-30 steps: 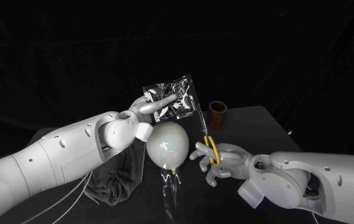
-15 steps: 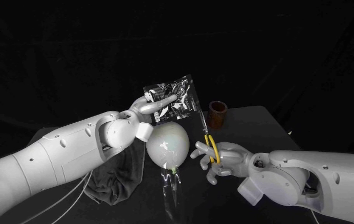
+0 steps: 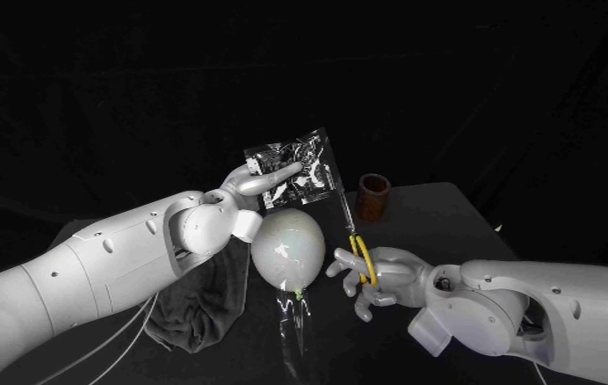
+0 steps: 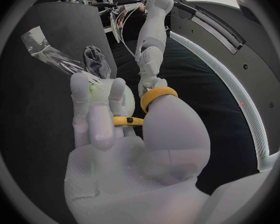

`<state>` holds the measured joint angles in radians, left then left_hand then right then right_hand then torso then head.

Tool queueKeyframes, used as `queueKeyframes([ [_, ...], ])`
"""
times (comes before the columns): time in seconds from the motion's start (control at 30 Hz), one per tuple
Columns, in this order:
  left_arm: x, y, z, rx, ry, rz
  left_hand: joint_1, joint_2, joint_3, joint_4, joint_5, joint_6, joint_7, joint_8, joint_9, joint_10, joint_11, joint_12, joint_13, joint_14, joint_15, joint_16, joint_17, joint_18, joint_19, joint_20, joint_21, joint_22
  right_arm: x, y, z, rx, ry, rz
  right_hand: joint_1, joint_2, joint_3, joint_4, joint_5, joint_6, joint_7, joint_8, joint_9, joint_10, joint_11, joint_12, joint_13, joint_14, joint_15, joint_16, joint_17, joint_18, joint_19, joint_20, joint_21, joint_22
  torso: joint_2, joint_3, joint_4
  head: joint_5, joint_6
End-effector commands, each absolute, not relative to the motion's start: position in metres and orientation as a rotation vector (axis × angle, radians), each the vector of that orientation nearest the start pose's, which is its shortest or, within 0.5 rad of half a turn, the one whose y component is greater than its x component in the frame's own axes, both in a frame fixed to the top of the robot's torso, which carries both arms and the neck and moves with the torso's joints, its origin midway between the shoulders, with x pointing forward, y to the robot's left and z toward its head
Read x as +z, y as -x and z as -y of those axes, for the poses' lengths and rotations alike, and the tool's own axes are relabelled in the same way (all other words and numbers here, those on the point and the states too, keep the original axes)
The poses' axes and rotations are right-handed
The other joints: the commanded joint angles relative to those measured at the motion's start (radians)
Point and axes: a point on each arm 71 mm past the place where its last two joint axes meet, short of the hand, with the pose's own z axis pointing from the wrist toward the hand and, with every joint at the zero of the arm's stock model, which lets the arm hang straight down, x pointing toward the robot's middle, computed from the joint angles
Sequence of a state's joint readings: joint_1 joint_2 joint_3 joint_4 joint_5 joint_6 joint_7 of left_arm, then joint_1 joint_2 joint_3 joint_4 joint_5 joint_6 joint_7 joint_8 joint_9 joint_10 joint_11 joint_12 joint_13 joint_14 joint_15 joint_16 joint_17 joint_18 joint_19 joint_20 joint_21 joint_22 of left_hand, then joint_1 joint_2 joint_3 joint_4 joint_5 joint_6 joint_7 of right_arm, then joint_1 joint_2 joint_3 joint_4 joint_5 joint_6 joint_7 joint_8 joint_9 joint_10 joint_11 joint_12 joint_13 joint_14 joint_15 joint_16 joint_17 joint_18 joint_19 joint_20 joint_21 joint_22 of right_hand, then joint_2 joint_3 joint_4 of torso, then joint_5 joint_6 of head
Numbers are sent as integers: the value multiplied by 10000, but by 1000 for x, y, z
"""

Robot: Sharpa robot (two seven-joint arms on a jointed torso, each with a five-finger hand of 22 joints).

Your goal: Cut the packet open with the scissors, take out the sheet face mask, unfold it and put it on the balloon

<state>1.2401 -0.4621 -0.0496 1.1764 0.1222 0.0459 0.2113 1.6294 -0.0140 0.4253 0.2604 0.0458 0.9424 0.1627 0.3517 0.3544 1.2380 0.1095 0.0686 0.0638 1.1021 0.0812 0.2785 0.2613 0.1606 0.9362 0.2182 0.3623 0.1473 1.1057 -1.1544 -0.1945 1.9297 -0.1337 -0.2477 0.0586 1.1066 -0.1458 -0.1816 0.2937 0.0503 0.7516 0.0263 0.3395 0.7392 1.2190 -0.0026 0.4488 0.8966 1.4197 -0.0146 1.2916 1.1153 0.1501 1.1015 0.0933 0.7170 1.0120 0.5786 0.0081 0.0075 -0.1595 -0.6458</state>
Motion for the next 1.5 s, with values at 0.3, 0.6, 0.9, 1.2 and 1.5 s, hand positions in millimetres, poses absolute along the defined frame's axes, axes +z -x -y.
queueKeyframes([
  [0.3,-184,-535,-87,-18793,11404,-17049,-22,84,33,2,34,43,2,45,139,46,14,-56,-4,74,-26,-16,13,201,-50,16,52,12,-256,-347,226,13391,-12383,-20807,-7,117,68,18,-6,-1761,1069,45,13,1704,497,-1,6,-103,-30,-41,-6,207,-27,-6,-36,13,4,3,-2,6,-48],
  [0.6,-184,-535,-88,-18815,11406,-17086,-28,80,41,-3,33,43,4,46,143,47,16,-55,-4,76,-26,-15,14,201,-50,16,56,13,-257,-349,227,13309,-12402,-20802,-11,170,75,17,-7,-1759,1057,87,13,1702,487,15,27,-106,-36,-43,-8,212,-38,-8,-57,1,2,9,-8,13,-83],
  [0.9,-184,-533,-88,-18815,11407,-17310,-28,80,41,-3,33,43,4,46,143,47,16,-55,-4,76,-26,-15,14,201,-50,16,56,13,-257,-349,225,13351,-12358,-20805,-7,216,82,13,-8,-1761,1051,119,12,1698,480,15,36,-109,-41,-46,-12,214,-42,-11,-65,-2,6,9,-6,50,-90],
  [1.2,-185,-532,-85,-18796,11363,-17608,-36,76,50,-10,33,44,6,49,147,49,17,-54,-4,79,-25,-14,17,201,-50,16,59,15,-256,-348,223,13378,-12314,-20789,9,279,93,6,-9,-1767,1045,157,9,1693,475,7,44,-114,-46,-51,-19,217,-51,-14,-83,-12,1,8,1,59,-102],
  [1.5,-186,-530,-85,-18800,11265,-18007,-40,70,59,-19,33,46,9,52,151,51,17,-53,-3,82,-26,-13,19,202,-49,15,63,16,-254,-348,223,13389,-12234,-20735,20,299,96,2,-10,-1767,1043,172,8,1693,474,15,53,-115,-47,-53,-21,219,-55,-16,-92,-16,2,10,-3,44,-95],
])
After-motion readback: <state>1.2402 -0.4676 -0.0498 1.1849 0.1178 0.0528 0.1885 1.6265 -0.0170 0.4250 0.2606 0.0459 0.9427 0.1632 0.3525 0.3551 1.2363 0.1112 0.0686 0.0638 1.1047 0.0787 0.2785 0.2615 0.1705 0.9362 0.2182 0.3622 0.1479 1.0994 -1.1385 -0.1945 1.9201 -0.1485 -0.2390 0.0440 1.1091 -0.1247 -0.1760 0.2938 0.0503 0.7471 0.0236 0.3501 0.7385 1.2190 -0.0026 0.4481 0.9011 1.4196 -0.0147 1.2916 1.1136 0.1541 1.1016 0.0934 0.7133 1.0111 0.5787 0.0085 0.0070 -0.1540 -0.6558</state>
